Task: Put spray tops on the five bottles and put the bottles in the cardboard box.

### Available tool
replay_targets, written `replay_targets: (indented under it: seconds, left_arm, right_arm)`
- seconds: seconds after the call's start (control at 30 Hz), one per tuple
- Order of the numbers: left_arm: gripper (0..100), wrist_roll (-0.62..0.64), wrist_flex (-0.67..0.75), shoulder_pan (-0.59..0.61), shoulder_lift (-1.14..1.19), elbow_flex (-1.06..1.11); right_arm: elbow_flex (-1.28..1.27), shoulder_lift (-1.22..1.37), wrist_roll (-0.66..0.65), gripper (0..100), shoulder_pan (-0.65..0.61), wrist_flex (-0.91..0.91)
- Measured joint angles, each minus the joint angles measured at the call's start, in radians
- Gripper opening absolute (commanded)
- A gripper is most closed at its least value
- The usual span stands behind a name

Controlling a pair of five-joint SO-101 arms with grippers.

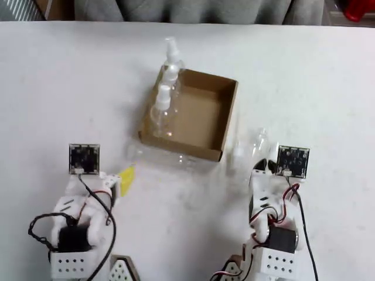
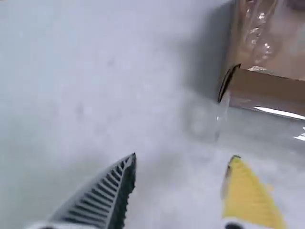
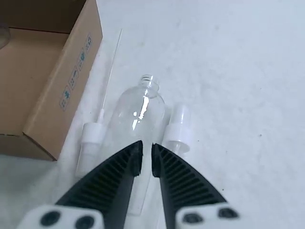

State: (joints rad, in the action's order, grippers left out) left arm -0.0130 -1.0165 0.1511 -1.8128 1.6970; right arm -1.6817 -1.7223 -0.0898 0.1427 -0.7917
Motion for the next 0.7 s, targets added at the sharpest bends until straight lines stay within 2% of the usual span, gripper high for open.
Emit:
replay_targets:
  seconds: [0.07, 0.1, 0.17, 0.27, 0.47, 0.7]
  left_arm:
    - [3, 0.000, -0.005, 0.014, 0.000, 0.000]
    - [1, 0.000, -0.005, 0.017, 0.000, 0.000]
    - [5, 0.000, -0.005, 0.020, 0.000, 0.000]
    - [2, 0.000, -0.008, 0.026, 0.000, 0.000]
    - [2, -0.066, -0.023, 0.028, 0.000, 0.000]
    - [2, -0.081, -0.023, 0.028, 0.000, -0.015]
  right_arm:
    - [0.000, 0.000, 0.000, 1.5, 0.000, 0.000]
    - [0.000, 0.000, 0.000, 1.5, 0.000, 0.000]
    - [0.000, 0.000, 0.000, 1.5, 0.000, -0.008]
    - [0.000, 0.000, 0.000, 1.5, 0.000, -0.021]
    - [0.000, 0.000, 0.000, 1.5, 0.000, -0.023]
    - [0.000, 0.000, 0.000, 1.5, 0.000, -0.023]
